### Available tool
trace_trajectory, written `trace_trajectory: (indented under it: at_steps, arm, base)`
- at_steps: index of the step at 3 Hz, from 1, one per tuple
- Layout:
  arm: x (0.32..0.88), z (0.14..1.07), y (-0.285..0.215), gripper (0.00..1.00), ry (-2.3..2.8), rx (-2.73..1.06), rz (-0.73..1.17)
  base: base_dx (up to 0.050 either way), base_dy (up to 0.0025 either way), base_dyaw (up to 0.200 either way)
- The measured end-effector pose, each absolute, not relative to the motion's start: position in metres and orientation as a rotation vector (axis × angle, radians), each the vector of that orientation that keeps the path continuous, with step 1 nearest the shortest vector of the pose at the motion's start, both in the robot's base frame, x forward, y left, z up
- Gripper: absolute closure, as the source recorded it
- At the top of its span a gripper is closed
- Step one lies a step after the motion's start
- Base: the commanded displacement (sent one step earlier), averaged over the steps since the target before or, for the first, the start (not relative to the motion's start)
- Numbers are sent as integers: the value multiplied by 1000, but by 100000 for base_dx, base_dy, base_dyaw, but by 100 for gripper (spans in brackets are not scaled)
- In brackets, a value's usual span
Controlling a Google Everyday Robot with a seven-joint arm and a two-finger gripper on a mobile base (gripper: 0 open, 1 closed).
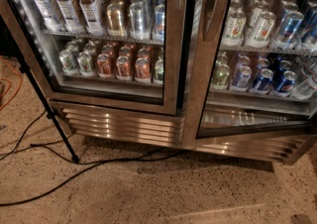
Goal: Open right fridge door
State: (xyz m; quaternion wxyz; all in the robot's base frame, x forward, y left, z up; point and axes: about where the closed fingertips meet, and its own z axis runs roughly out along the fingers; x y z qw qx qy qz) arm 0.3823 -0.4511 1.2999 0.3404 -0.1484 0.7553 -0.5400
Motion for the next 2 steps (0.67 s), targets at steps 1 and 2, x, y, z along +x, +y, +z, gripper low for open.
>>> trace_trajectory:
  at_steps: [1, 2]
  arm:
    - [313, 1379, -449, 0, 1793, -239, -1743]
    - [313, 1379, -449, 0, 1793, -240, -1743]
  base:
    - [0, 0, 0]
    - [0, 0, 0]
